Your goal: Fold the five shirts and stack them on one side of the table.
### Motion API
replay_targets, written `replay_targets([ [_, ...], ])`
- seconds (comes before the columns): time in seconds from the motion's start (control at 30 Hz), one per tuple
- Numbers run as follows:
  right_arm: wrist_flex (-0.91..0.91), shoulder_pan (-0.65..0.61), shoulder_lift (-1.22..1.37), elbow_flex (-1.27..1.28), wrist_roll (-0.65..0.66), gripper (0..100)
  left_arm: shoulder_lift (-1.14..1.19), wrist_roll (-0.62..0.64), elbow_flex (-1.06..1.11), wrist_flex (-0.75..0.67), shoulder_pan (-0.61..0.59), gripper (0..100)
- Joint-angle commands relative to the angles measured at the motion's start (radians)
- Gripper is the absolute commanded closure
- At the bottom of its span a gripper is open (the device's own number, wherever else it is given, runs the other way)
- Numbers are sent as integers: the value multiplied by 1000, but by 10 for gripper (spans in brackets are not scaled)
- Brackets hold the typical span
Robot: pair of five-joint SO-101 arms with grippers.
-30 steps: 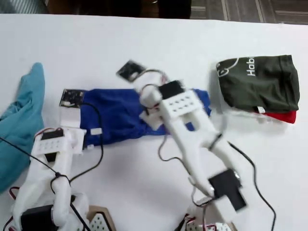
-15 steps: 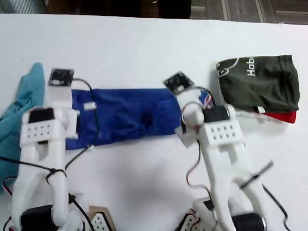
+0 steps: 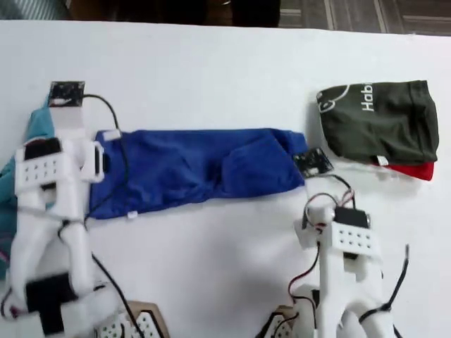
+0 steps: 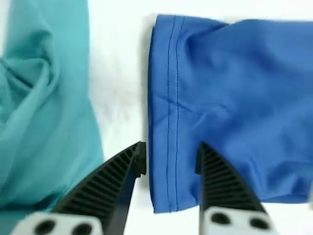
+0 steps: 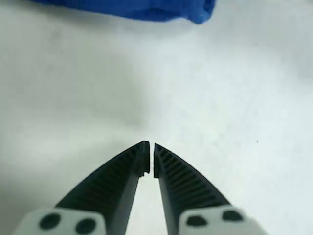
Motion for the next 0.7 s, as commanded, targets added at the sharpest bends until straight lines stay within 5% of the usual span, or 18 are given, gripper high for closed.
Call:
replay_targets([
  [0.0,-68,88,-47,57,28,978,180,3,-165,61,-11,806],
  [0.27,-223,154,-134,209,25,978,430,-20,-418,155,-14,806],
  [0.67,-222,154,-222,261,23,978,488,-25,-441,130,-29,806],
])
